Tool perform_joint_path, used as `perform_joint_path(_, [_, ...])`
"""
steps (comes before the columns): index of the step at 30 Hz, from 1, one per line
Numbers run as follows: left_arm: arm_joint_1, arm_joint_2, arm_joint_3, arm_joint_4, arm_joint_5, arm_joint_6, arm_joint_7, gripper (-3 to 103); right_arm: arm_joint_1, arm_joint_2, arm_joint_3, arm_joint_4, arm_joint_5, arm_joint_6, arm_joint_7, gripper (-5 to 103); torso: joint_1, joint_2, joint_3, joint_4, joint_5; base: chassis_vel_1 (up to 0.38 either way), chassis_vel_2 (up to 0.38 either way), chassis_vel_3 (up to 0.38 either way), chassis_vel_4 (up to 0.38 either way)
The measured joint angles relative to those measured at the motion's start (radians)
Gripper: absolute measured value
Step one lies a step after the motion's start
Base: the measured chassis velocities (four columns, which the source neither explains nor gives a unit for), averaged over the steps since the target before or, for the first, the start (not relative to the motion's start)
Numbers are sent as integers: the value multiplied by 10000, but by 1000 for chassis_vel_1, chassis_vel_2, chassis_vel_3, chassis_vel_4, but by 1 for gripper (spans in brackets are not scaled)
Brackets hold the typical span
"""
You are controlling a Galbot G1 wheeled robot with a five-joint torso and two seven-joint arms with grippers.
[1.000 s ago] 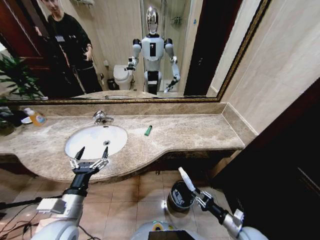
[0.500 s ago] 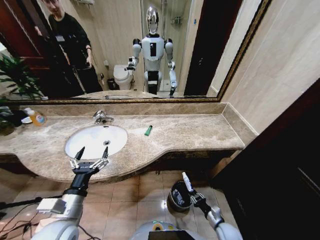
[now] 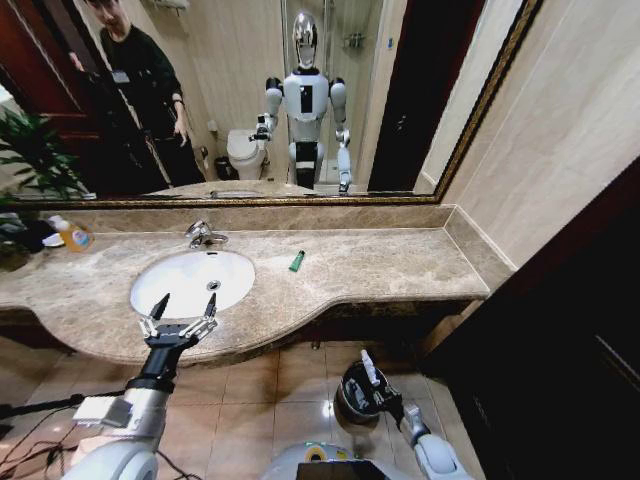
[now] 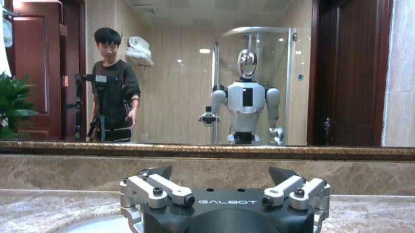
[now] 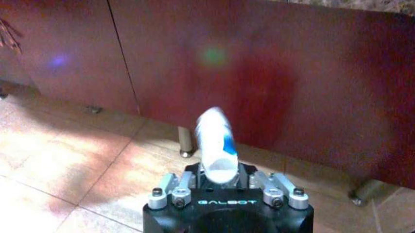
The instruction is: Pick up the trash from the sink and place it in the trash bin.
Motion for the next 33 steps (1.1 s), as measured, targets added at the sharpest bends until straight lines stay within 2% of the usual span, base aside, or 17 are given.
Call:
perform_joint_path(1, [0, 0, 0, 0, 0, 0, 0, 100, 20, 60, 0, -13, -67, -2, 50, 42, 0, 0, 0, 0, 0, 0, 0, 0, 0])
perform_joint_path(2, [0, 0, 0, 0, 0, 0, 0, 100, 20, 60, 0, -13, -67, -2, 50, 42, 0, 0, 0, 0, 0, 0, 0, 0, 0])
perform_joint_path(4, [0, 0, 0, 0, 0, 0, 0, 100, 26, 146, 7, 22, -122, -47, 86, 53, 0, 0, 0, 0, 1, 0, 0, 0, 0])
perform_joint_path(5, [0, 0, 0, 0, 0, 0, 0, 100, 26, 146, 7, 22, -122, -47, 86, 53, 0, 0, 0, 0, 1, 0, 0, 0, 0])
perform_joint_path(7, [0, 0, 0, 0, 0, 0, 0, 100, 12, 178, 11, 124, -129, -100, 93, 64, 0, 0, 0, 0, 0, 0, 0, 0, 0])
perform_joint_path(8, [0, 0, 0, 0, 0, 0, 0, 100, 12, 178, 11, 124, -129, -100, 93, 64, 0, 0, 0, 0, 0, 0, 0, 0, 0])
perform_joint_path(10, [0, 0, 0, 0, 0, 0, 0, 100, -39, 183, 19, 267, -118, -147, 101, 75, 0, 0, 0, 0, 0, 0, 0, 0, 0])
perform_joint_path(11, [0, 0, 0, 0, 0, 0, 0, 100, -39, 183, 19, 267, -118, -147, 101, 75, 0, 0, 0, 0, 0, 0, 0, 0, 0])
perform_joint_path(12, [0, 0, 0, 0, 0, 0, 0, 100, -68, 181, 31, 333, -109, -156, 112, 86, 0, 0, 0, 0, 0, 0, 0, 0, 0])
perform_joint_path(13, [0, 0, 0, 0, 0, 0, 0, 100, -91, 169, 37, 388, -99, -160, 125, 86, 0, 0, 0, 0, 1, 0, 0, 0, 0])
perform_joint_path(17, [0, 0, 0, 0, 0, 0, 0, 100, -246, 69, 59, 734, 8, -191, 139, 99, 0, 0, 0, 0, 1, 0, 0, 0, 0])
perform_joint_path(27, [0, 0, 0, 0, 0, 0, 0, 100, -944, -383, 142, 1891, 788, -437, 67, 100, 0, 0, -1, 1, 1, 0, 0, 0, 0])
perform_joint_path(33, [0, 0, 0, -1, 0, 0, 0, 100, -2040, -892, 340, 3610, 1741, -450, 41, 100, -1, 0, -1, 0, 1, 0, 0, 0, 0])
